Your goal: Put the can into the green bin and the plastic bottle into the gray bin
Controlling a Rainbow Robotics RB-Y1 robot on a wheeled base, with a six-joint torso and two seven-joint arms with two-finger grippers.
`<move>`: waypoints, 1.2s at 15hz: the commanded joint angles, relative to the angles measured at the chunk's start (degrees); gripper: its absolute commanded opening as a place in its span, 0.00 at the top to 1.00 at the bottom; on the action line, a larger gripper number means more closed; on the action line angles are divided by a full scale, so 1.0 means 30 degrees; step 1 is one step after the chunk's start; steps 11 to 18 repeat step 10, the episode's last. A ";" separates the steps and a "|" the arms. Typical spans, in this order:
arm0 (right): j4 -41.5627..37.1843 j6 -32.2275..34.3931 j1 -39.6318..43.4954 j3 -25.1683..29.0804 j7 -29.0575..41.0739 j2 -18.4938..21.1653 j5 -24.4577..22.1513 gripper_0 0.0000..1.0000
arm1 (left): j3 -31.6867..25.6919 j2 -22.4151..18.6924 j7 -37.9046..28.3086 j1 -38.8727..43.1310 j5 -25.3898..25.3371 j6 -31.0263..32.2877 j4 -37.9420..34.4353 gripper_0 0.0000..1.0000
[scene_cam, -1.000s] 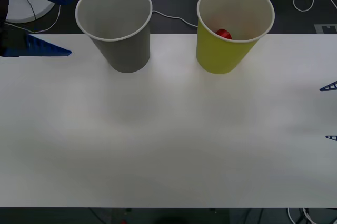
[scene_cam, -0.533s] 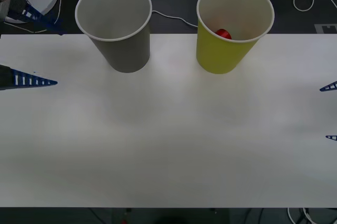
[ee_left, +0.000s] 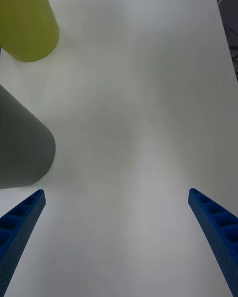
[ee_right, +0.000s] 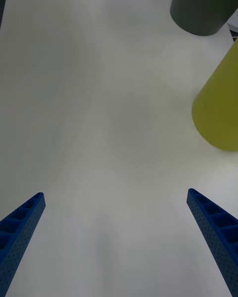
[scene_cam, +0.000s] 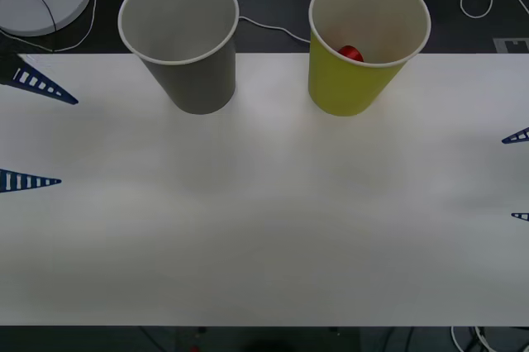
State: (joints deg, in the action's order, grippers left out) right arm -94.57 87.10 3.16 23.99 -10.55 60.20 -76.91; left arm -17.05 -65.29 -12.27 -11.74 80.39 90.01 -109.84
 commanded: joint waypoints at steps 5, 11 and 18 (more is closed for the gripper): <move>0.0000 0.0000 0.0000 0.0000 0.0000 0.0000 0.0001 0.00 | -0.0703 0.0024 0.0749 0.1893 0.0098 -0.0003 -0.0680 0.00; 0.0000 0.0000 0.0000 0.0000 0.0000 0.0000 0.0001 0.00 | -0.0703 0.0024 0.0837 0.1893 0.0098 -0.0003 -0.0592 0.00; 0.0000 0.0000 0.0000 0.0000 0.0000 0.0000 0.0001 0.00 | -0.0703 0.0024 0.0837 0.1893 0.0098 -0.0003 -0.0592 0.00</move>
